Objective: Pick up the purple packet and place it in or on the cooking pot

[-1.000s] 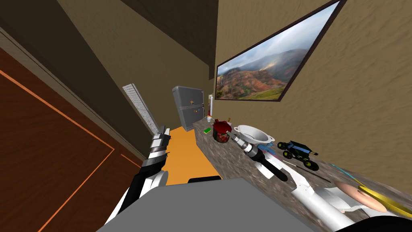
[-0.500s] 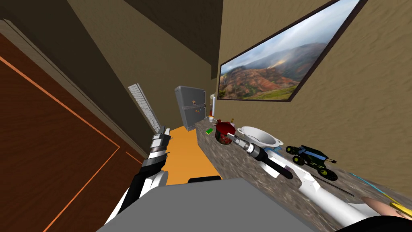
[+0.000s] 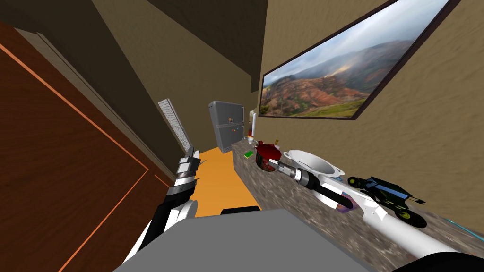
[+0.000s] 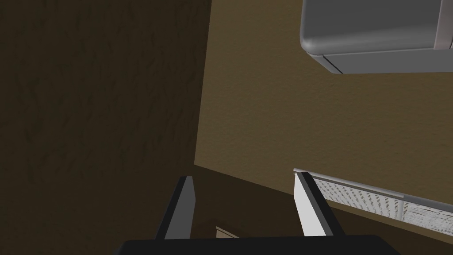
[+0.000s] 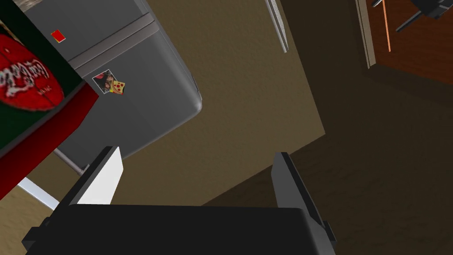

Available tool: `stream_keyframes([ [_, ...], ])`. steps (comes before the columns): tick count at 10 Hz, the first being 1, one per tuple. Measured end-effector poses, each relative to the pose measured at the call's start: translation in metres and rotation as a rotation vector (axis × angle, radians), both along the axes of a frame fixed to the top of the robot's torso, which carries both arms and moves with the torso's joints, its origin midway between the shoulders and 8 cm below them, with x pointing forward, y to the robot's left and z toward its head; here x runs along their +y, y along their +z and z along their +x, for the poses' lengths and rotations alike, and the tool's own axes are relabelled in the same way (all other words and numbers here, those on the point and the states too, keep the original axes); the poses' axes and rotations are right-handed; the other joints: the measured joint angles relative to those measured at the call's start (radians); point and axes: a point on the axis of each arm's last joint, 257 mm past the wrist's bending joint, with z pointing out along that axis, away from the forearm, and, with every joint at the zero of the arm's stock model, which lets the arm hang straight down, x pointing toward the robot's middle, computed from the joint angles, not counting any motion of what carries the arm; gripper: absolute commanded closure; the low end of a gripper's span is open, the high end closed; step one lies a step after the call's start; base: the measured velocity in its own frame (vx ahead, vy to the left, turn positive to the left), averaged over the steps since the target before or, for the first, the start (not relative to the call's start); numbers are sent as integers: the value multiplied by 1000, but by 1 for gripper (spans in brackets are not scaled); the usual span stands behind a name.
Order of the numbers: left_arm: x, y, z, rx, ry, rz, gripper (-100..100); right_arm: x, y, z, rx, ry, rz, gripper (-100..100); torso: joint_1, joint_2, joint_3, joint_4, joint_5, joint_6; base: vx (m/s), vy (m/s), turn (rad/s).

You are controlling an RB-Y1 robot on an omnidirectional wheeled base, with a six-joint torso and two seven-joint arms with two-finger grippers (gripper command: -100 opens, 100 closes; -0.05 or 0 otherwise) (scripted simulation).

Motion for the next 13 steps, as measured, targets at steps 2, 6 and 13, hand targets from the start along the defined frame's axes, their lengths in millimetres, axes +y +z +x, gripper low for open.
stream_keyframes([
  [2, 0, 0, 0, 0, 0, 0, 0, -11, -16, -4, 36, 17, -75, -100, -1, 0, 0, 0, 0, 0, 12, 16, 49],
  [6, 0, 0, 0, 0, 0, 0, 0, -35, -46, -14, 106, 41, -201, -100, -1, 1, 1, 0, 0, 0, 2, 7, 33],
  [13, 0, 0, 0, 0, 0, 0, 0, -98, -96, -43, 267, 72, -452, -100, -2, 2, 1, 1, -1, 0, -8, 3, 32],
])
